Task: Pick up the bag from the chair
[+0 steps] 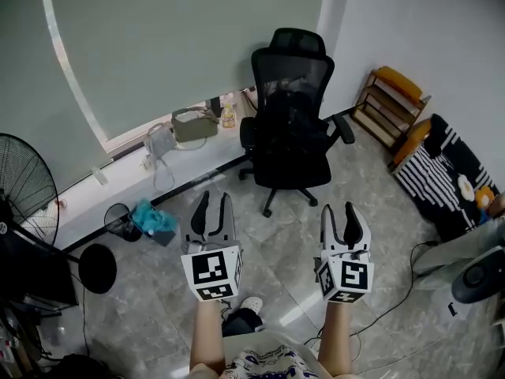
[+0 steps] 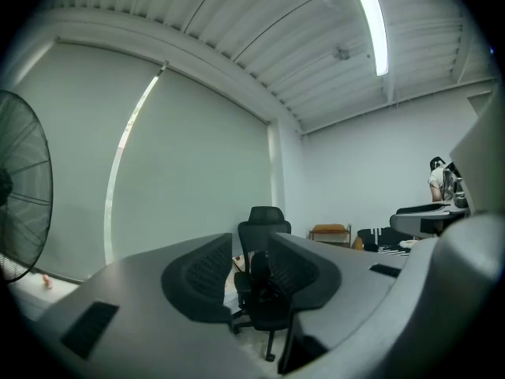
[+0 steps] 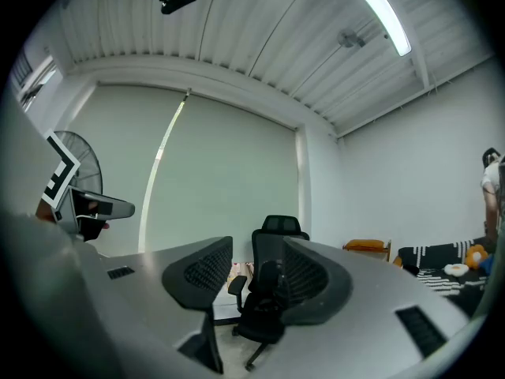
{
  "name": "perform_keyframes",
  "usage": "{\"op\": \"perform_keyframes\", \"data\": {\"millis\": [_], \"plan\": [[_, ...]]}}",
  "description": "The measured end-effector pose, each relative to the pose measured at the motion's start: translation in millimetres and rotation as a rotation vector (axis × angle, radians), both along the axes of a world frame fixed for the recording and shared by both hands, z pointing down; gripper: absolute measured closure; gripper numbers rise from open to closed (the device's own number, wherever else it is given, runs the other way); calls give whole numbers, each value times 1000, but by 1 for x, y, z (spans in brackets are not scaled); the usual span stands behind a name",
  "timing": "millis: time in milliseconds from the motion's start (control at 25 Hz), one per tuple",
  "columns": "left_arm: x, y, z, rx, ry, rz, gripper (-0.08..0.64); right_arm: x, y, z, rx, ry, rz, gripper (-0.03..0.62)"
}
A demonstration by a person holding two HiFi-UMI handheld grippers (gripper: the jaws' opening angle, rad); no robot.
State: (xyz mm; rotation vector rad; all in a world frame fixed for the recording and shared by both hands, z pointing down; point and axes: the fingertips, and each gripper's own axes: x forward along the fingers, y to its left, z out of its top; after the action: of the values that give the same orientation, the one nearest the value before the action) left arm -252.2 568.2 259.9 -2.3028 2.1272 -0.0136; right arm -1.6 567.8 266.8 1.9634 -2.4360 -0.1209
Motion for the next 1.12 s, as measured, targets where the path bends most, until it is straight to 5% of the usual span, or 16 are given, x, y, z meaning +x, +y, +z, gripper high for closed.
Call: {"op": "perform_keyframes", "data": {"millis": [120, 560, 1120], "plan": [[-3, -31, 1, -2, 2, 14, 377, -7, -28, 1, -9, 4, -5, 362], [-24, -126, 16, -40, 0, 63, 371, -26, -111, 11, -33, 9, 45, 356], [11, -241, 42, -82, 1, 55, 371, 15, -227, 34, -71, 9, 55, 356]]}}
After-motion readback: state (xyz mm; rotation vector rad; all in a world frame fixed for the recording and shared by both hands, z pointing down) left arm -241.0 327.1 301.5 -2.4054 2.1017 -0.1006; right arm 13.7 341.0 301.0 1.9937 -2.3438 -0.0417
